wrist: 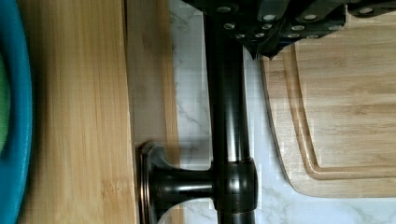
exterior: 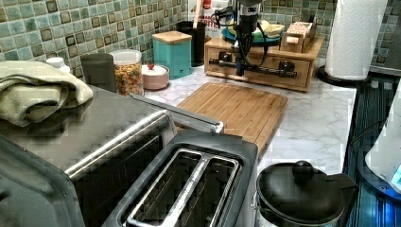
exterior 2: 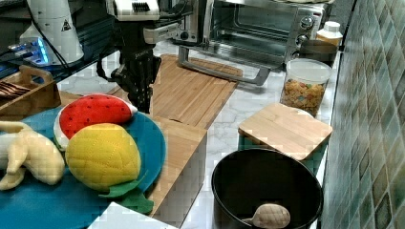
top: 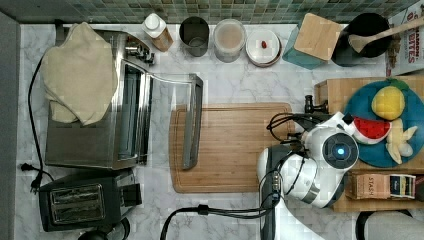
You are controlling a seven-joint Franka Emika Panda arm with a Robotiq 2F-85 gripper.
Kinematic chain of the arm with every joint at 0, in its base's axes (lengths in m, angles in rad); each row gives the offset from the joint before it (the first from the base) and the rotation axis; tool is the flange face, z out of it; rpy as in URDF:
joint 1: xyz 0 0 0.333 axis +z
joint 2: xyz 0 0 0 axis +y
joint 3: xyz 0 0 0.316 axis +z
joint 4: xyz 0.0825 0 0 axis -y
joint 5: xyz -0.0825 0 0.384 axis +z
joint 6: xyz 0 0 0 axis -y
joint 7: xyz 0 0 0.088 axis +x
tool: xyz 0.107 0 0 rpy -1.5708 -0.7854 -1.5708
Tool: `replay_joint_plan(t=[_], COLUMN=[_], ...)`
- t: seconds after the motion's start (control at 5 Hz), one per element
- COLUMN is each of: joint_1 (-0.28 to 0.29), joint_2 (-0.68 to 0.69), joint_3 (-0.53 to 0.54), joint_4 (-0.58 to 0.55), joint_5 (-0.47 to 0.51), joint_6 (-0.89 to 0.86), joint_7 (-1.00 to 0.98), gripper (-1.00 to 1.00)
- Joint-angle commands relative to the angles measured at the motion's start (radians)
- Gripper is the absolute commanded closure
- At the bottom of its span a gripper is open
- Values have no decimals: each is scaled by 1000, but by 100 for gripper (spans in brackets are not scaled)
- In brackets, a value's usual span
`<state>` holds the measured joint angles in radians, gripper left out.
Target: Close the drawer.
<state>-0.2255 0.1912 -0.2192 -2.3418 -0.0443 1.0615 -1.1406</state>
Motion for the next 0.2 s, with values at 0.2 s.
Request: replay_joint_plan(t=[0.2], joint_1=[-124], joint_2=[-15], joint_3=[-141], joint_4=[74], joint_5=[-7], joint_6=[29], joint_7=[-30], gripper=[100])
